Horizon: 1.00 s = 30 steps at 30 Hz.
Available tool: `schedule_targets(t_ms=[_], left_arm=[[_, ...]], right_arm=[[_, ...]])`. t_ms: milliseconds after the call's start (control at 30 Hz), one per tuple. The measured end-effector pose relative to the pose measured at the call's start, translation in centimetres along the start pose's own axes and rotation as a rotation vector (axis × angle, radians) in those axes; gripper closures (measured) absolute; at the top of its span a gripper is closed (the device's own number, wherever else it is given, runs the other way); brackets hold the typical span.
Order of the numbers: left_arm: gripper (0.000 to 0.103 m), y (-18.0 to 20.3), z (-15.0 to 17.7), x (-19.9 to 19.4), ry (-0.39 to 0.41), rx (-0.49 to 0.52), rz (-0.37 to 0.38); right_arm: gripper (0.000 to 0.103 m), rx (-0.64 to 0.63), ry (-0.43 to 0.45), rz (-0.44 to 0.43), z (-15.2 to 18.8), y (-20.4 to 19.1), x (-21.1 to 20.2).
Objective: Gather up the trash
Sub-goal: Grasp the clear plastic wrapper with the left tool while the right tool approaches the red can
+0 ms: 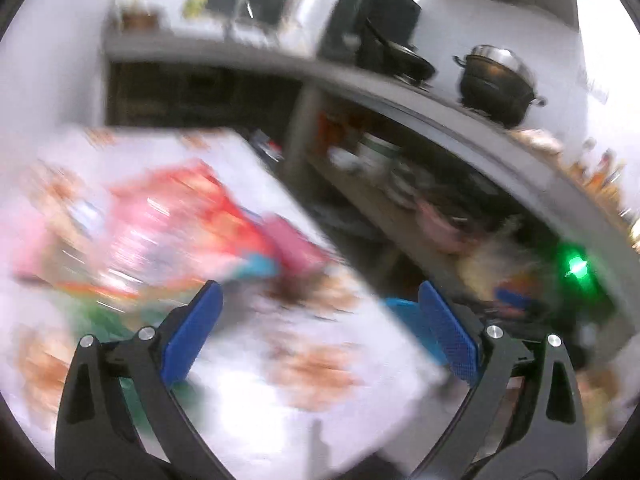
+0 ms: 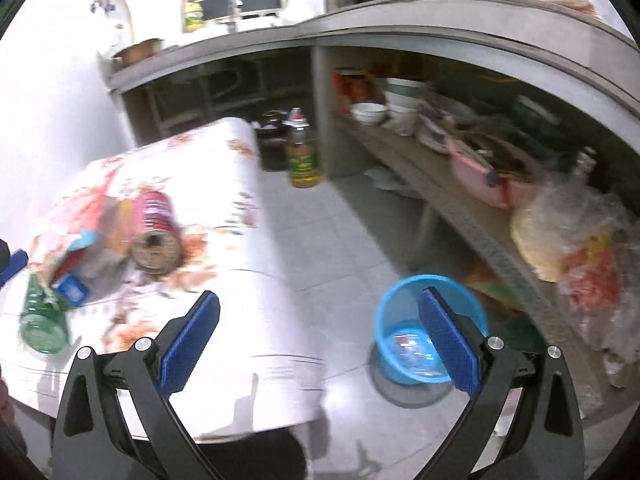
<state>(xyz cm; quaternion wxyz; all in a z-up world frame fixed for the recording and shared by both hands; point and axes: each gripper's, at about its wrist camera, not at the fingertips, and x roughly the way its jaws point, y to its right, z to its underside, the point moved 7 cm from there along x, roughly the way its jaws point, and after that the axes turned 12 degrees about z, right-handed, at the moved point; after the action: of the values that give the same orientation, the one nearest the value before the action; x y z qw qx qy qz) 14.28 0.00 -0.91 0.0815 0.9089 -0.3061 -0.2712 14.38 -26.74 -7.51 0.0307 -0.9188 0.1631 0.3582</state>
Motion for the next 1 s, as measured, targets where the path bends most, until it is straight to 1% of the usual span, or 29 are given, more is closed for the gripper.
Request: schedule_targets(t_ms=[67, 100, 133, 233, 300, 433, 500, 567, 667, 833, 900, 1000], left_arm=[[0.008, -1.2, -0.2, -1.1, -0.005, 0.089, -0.121], [0.009, -1.8, -0.3, -1.2, -0.017, 0.122, -0.166], [0.009, -2.7, -0.1, -1.6, -0.035, 0.176, -0.234], [0.009, -4.0, 0.2, -1.9, -0.063, 0.266, -0.318], [0.009, -4.3, 0.2, -1.8, -0.081, 0.308, -0.349], [0.009, -3.8, 0.6, -0.9, -0.116, 0.390, -0.376], [0.012, -3.4, 0.7, -0.1, -0.133, 0.432, -0.381], [0.021, -3.4, 1.1, 1.0, -0.165, 0.469, -0.382], [0.028, -3.4, 1.6, 2.4, -0.213, 0.490, -0.384], [0.034, -3.3, 2.2, 4.0, -0.262, 0.547, -0.388], [0.040, -3.3, 2.7, 4.6, -0.291, 0.574, -0.398], [0.048, -3.5, 3.1, 5.2, -0.318, 0.583, -0.399]], right_arm=[[0.006, -0.022, -0.006, -0.034, -0.1, -1.7, 0.1], [0.006, -0.029, -0.008, -0.043, 0.0, -2.2, 0.2], [0.006, -0.041, -0.011, -0.055, 0.0, -2.9, 0.3], [0.006, -0.062, -0.028, -0.082, 0.0, -4.6, 0.6], [0.006, -0.067, -0.038, -0.098, 0.0, -5.3, 0.8], [0.006, -0.069, -0.051, -0.124, -0.1, -6.4, 1.0], [0.006, -0.068, -0.057, -0.131, -0.1, -6.6, 1.1], [0.006, -0.064, -0.068, -0.137, 0.0, -6.7, 1.3], [0.006, -0.057, -0.079, -0.148, -0.1, -6.8, 1.6], [0.006, -0.050, -0.087, -0.161, -0.3, -7.0, 2.1], [0.006, -0.046, -0.098, -0.168, -0.2, -7.1, 2.4], [0.006, -0.042, -0.109, -0.177, -0.1, -7.4, 2.8]])
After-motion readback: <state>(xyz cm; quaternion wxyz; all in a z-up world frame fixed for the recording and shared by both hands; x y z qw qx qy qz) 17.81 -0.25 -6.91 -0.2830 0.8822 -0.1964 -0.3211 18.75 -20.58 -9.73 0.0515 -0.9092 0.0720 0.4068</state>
